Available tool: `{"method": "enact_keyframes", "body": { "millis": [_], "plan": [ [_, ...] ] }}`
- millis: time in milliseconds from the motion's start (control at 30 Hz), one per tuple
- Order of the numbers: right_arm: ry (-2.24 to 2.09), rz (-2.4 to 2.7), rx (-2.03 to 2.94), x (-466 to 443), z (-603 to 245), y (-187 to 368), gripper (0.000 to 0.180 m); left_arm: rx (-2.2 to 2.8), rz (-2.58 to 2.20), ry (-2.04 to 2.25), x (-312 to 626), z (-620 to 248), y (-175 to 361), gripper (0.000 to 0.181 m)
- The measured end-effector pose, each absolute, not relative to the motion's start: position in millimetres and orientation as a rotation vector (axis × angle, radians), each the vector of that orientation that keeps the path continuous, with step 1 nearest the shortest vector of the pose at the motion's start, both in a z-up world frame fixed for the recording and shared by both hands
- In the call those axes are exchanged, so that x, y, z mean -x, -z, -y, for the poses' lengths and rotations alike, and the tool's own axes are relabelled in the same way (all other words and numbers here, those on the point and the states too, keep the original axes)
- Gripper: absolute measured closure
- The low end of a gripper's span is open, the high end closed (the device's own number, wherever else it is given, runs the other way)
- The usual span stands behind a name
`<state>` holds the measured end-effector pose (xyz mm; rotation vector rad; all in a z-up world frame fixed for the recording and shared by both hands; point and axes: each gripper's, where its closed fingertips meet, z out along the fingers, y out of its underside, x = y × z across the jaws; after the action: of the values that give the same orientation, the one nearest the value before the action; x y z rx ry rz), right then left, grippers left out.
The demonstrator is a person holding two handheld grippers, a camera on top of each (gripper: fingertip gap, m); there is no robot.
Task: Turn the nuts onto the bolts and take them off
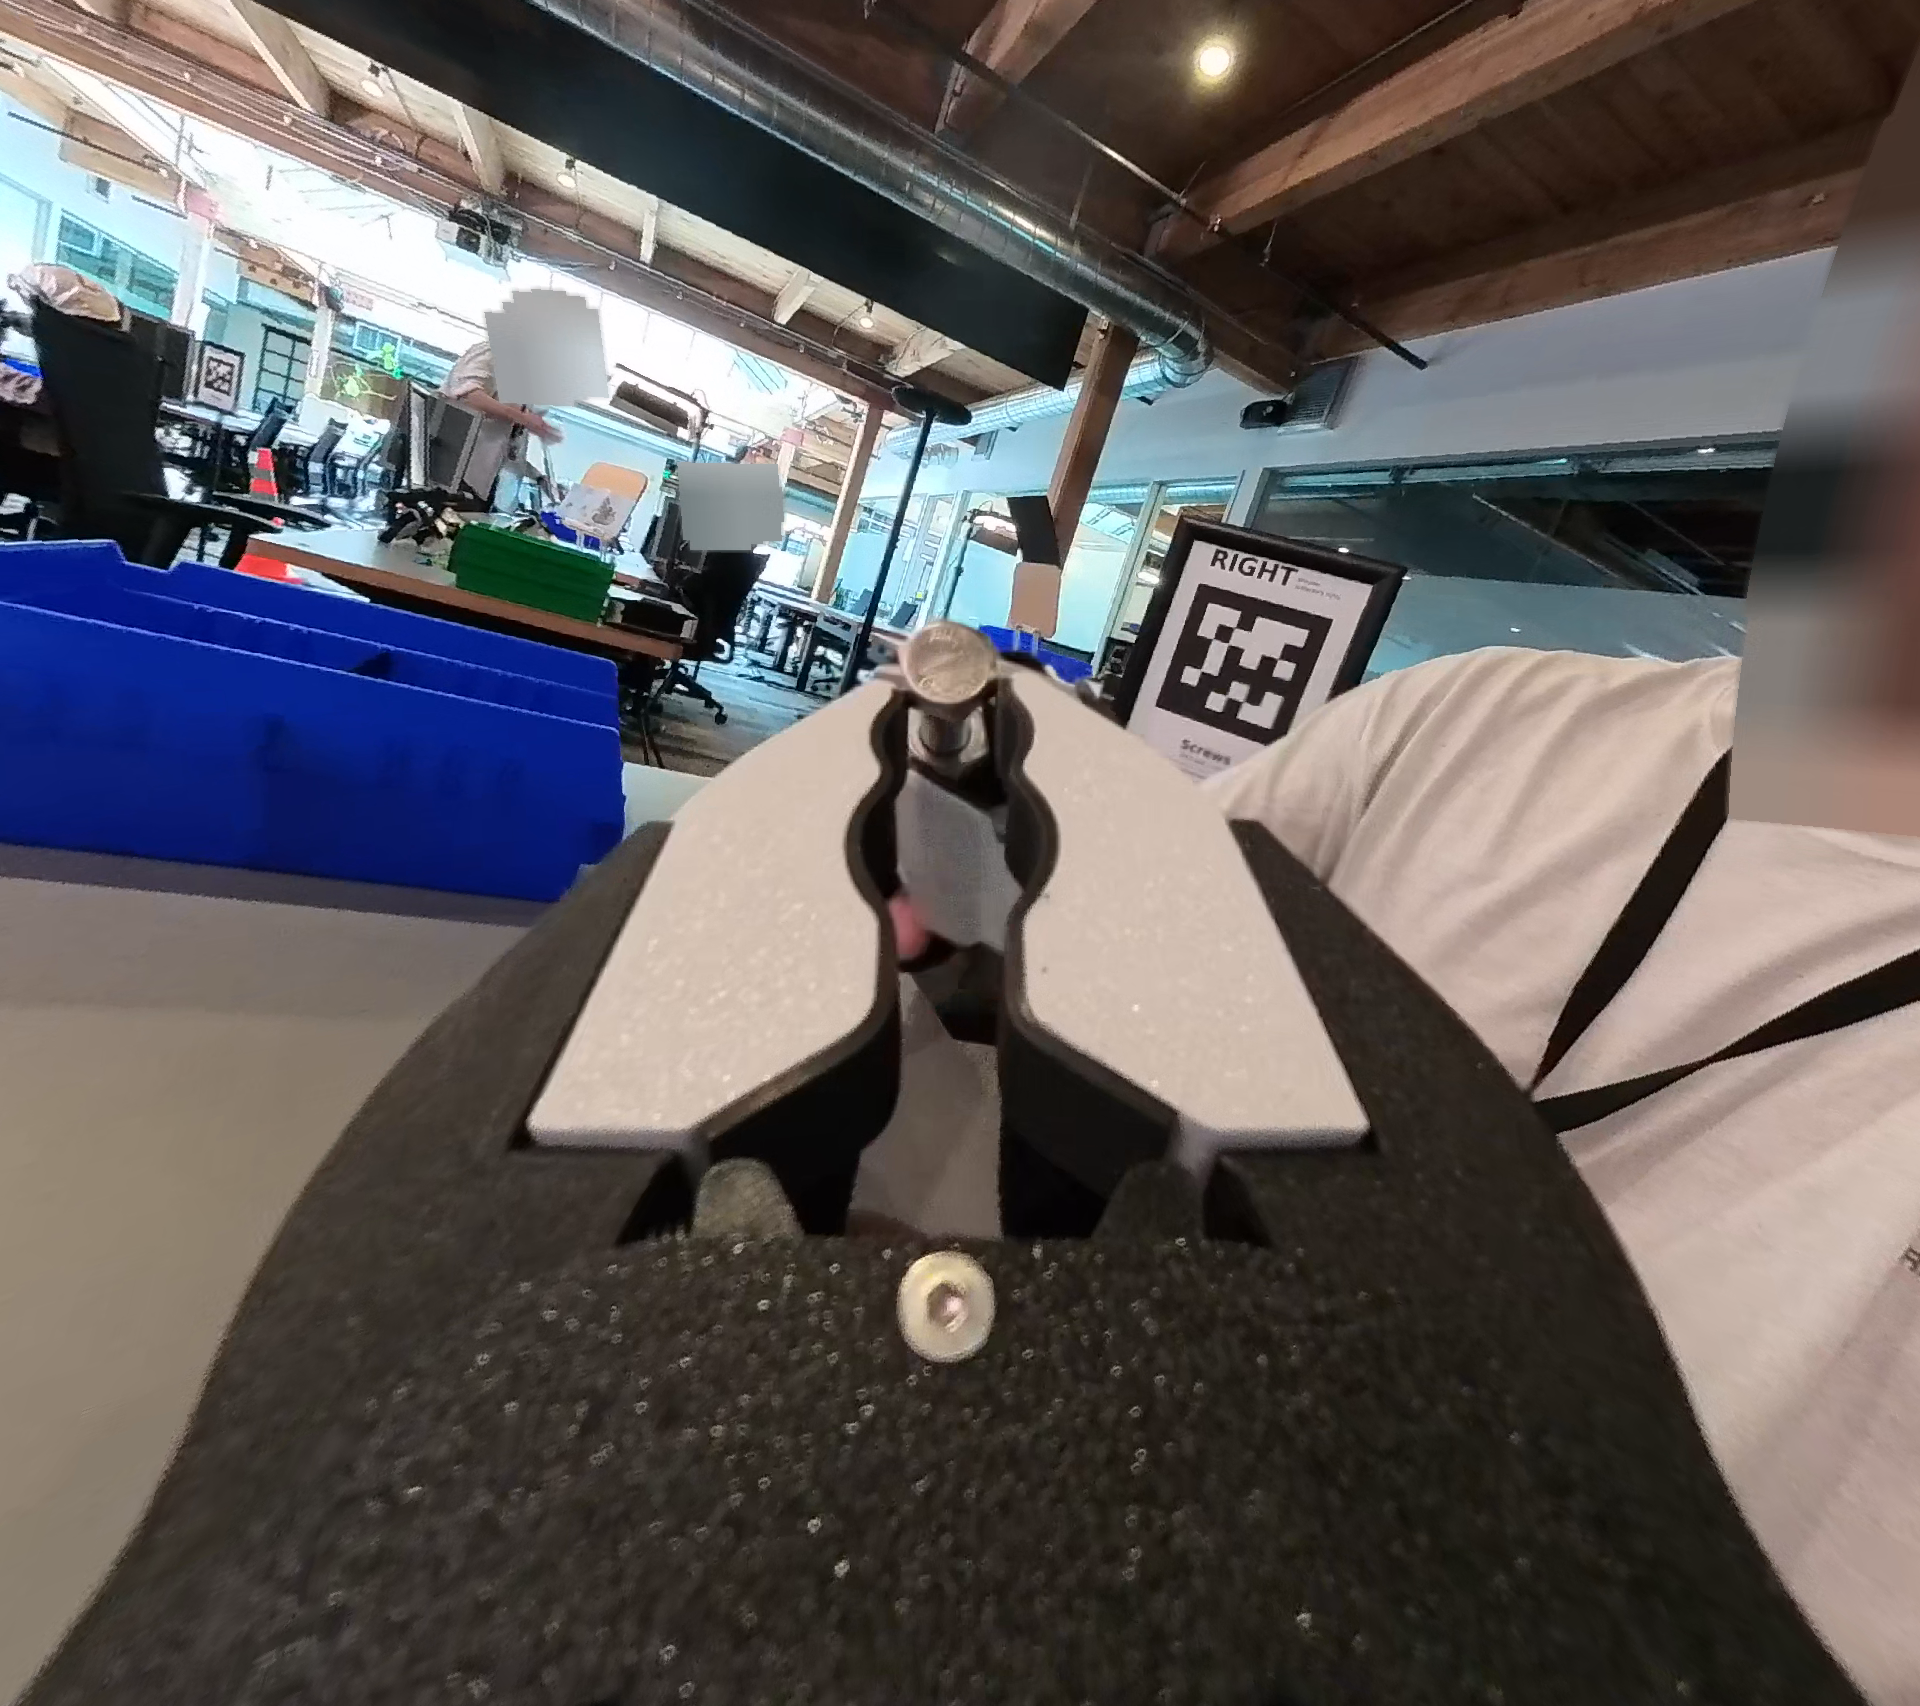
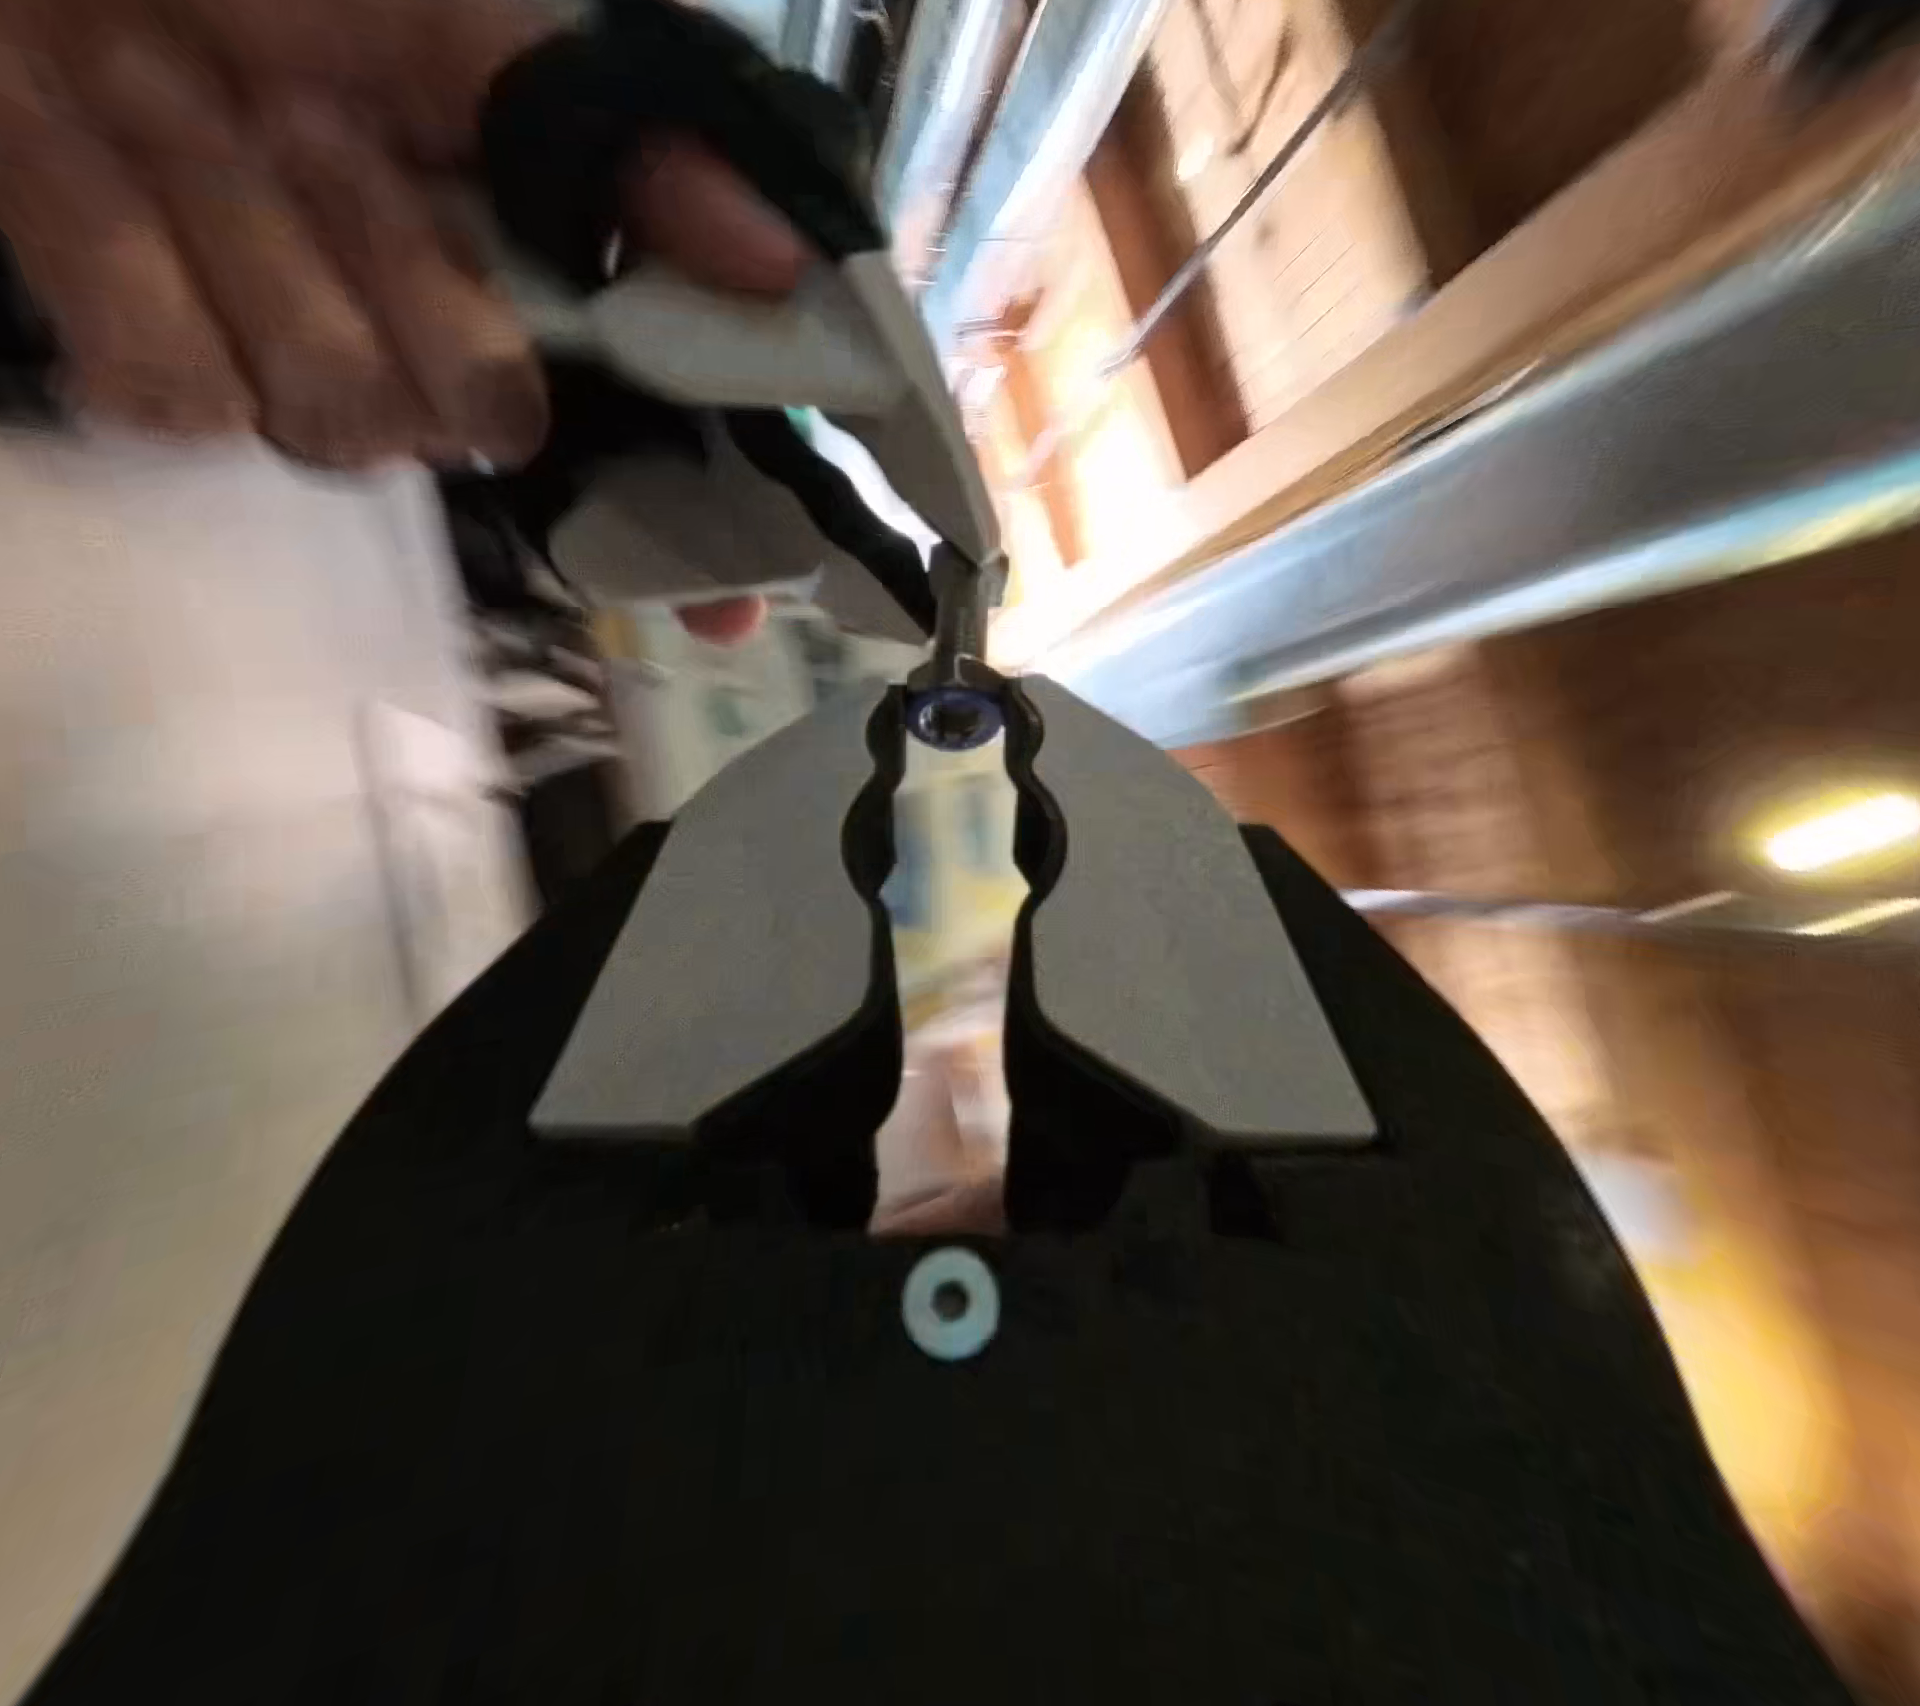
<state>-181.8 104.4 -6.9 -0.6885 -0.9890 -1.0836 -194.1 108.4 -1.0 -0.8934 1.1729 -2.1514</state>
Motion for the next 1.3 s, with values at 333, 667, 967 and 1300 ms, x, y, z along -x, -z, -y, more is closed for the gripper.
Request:
{"method": "enact_keyframes", "body": {
  "millis": [333, 667, 967, 1300],
  "plan": [
    [1.34, 1.034, 0.46, 179.0, -107.3, 12.1, 0.162, 0.92, -1.15, 2.178, 189.8, -111.4, 5.4, 0.165],
    [-0.137, 0.65, 1.16, 189.0, -97.6, 26.9, 0.133, 0.906, -1.123, 2.168, 193.3, -115.6, 1.2, 0.166],
    [-0.61, 0.398, 1.254, 186.8, -109.8, 18.5, 0.162, 0.908, -1.128, 2.178, 191.5, -114.1, 2.5, 0.165],
    [0.797, 0.932, 0.888, 179.4, -115.1, 16.3, 0.162, 0.915, -1.107, 2.18, 191.9, -117.4, 1.3, 0.165]
  ]
}}
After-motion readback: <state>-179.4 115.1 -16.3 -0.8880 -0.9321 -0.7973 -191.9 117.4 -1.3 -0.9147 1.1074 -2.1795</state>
